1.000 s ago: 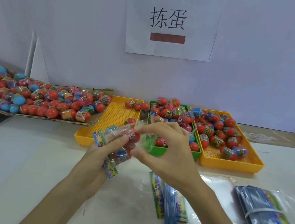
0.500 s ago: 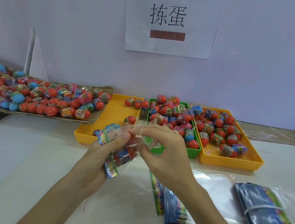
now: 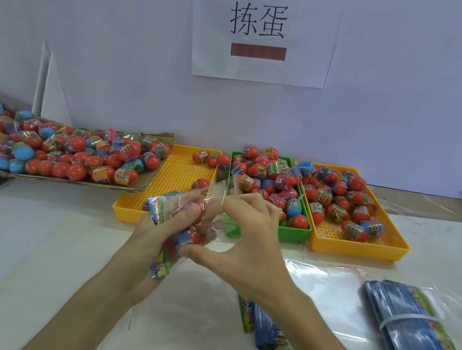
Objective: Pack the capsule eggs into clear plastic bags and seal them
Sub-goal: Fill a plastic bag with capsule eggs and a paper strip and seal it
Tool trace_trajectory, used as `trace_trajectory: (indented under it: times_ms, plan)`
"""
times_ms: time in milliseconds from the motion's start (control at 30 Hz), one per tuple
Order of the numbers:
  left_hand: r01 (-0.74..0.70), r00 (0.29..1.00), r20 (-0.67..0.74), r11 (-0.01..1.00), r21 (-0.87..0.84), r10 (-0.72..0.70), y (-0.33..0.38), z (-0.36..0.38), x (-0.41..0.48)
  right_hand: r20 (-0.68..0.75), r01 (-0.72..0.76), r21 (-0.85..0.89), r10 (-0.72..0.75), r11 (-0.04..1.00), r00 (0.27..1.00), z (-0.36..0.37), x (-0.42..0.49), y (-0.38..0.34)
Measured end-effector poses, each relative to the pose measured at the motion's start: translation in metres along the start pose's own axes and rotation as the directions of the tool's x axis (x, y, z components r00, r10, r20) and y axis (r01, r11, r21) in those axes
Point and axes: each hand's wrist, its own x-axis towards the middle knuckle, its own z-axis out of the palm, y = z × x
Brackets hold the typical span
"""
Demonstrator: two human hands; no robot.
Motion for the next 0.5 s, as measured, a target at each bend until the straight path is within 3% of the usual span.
trace_trajectory:
  times_ms: [133, 267, 400, 500]
  plan:
    - [0.016, 0.998, 0.067, 0.993, -0.119, -0.008, 0.002, -0.005, -0.001, -0.072, 0.006, 0.013, -0.006, 1.0, 0.997, 0.004, 0.001, -0.001]
    - [0.007, 0.998, 0.055, 0.999, 0.04, -0.009, -0.001, -0.007, 0.004, -0.138, -0.011, 0.049, 0.018, 0.999, 0.99, -0.001, 0.004, 0.004]
    - [-0.011, 0.999, 0.031, 0.997, 0.078, 0.009, -0.006, -0.009, 0.006, -0.118, 0.05, 0.155, -0.032, 0.987, 0.993, -0.005, 0.006, 0.001]
    - [-0.014, 1.0, 0.01, 0.994, 0.11, 0.013, -0.005, -0.012, 0.007, -0.037, 0.033, 0.141, -0.028, 0.989, 0.999, -0.006, 0.005, -0.001]
